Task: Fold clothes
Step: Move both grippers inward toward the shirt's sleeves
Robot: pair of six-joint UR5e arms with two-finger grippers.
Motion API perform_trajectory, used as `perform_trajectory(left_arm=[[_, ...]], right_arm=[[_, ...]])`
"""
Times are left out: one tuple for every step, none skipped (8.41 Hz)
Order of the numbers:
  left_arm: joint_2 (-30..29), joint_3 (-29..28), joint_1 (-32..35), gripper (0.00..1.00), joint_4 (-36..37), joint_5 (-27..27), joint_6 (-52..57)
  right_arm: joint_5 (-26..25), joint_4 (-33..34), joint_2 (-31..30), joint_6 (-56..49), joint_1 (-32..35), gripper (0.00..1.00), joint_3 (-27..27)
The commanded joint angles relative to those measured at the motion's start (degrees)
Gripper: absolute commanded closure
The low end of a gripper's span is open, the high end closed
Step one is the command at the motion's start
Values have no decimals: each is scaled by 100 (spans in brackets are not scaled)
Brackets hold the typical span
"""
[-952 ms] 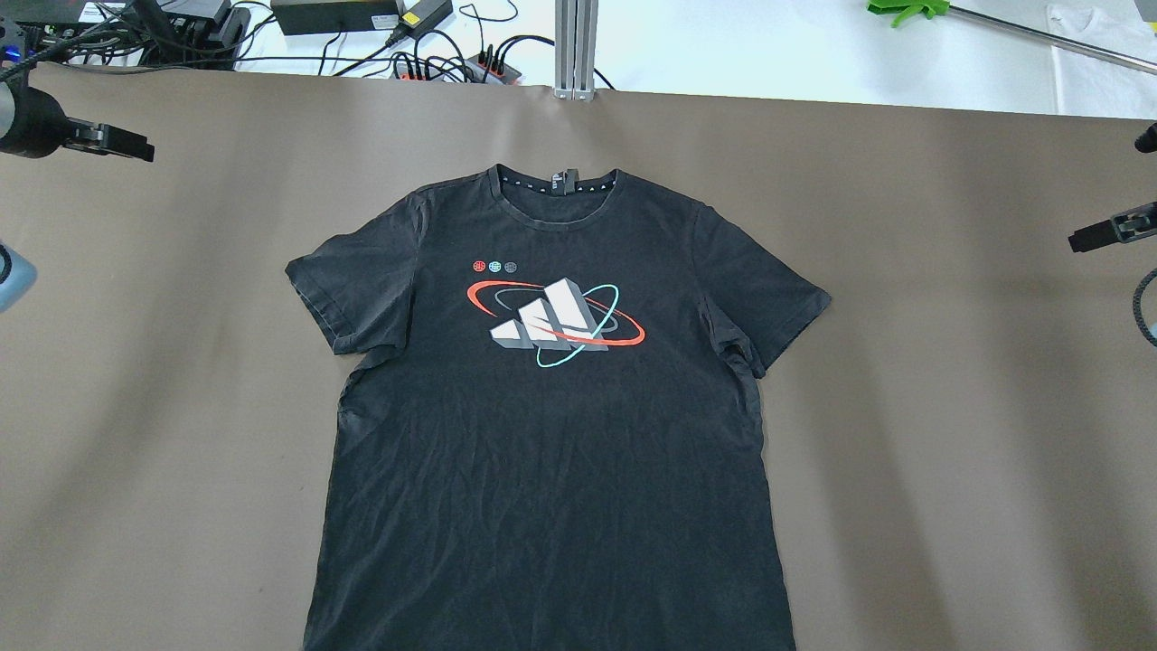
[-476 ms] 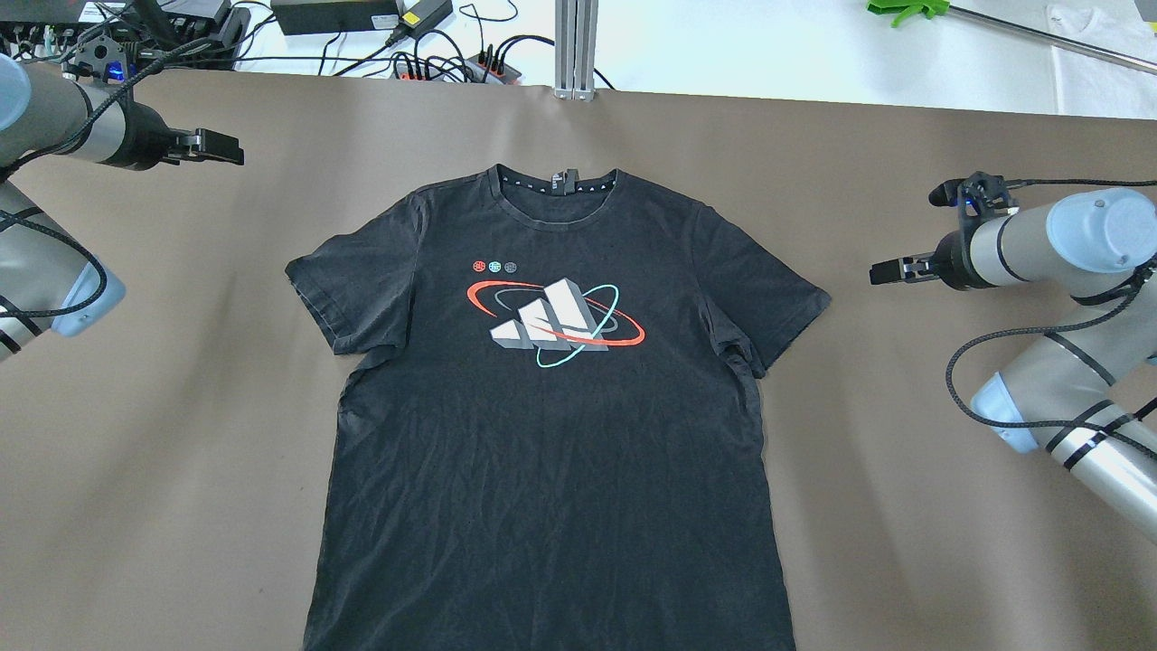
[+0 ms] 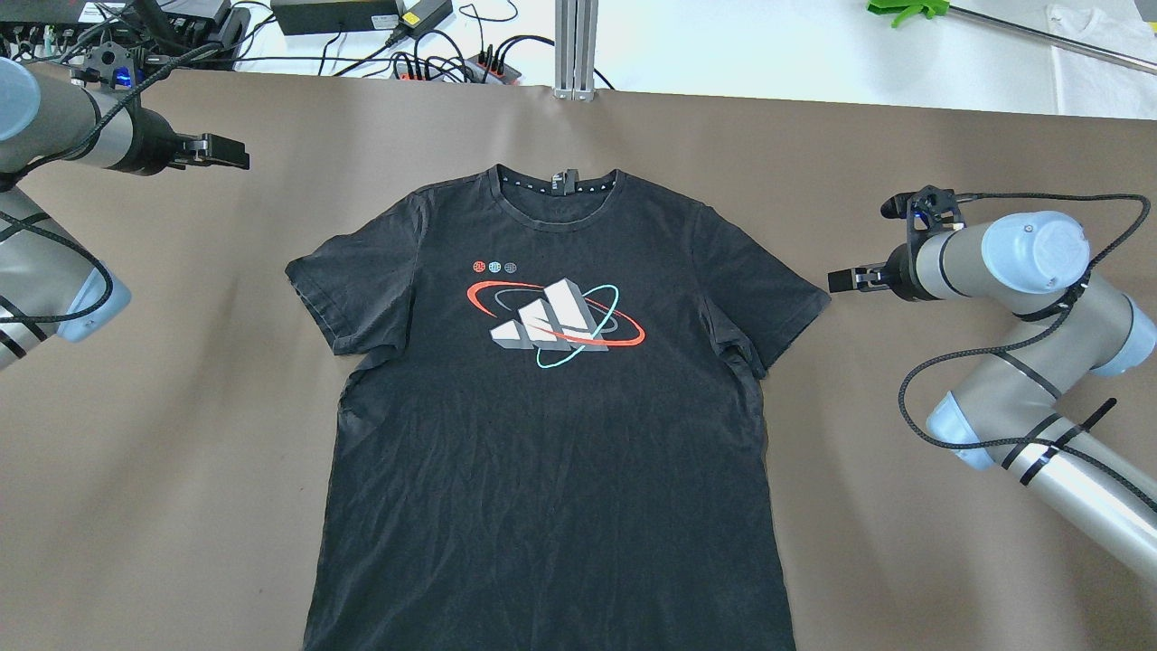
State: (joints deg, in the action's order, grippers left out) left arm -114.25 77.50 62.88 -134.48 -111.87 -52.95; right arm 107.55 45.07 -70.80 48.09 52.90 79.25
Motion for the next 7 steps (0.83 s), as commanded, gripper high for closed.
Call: perform_trajectory(left_arm=[[8,-7,-4,0,-8,25,4],[8,-7,-4,0,1,25,4],[8,-16,-12,0,1,25,4],[8,-16,-12,0,1,25,4],[8,-16,-12,0,1,25,13],[8,-16,-12,0,-8,25,13],[0,-16,-12,0,-8,25,13]], right_arm=[[-112,10,75,25,-122,6,-23],[-173,10,119,25,-174,6,-50],[-199,10,120,25,-209,6,-67],[-200,1,120,25,-227,6,-146],[-200,1,120,25,-245,6,-173],[-200,1,120,25,-254,6,-208],[-200,1,120,25,-288,6,-226]])
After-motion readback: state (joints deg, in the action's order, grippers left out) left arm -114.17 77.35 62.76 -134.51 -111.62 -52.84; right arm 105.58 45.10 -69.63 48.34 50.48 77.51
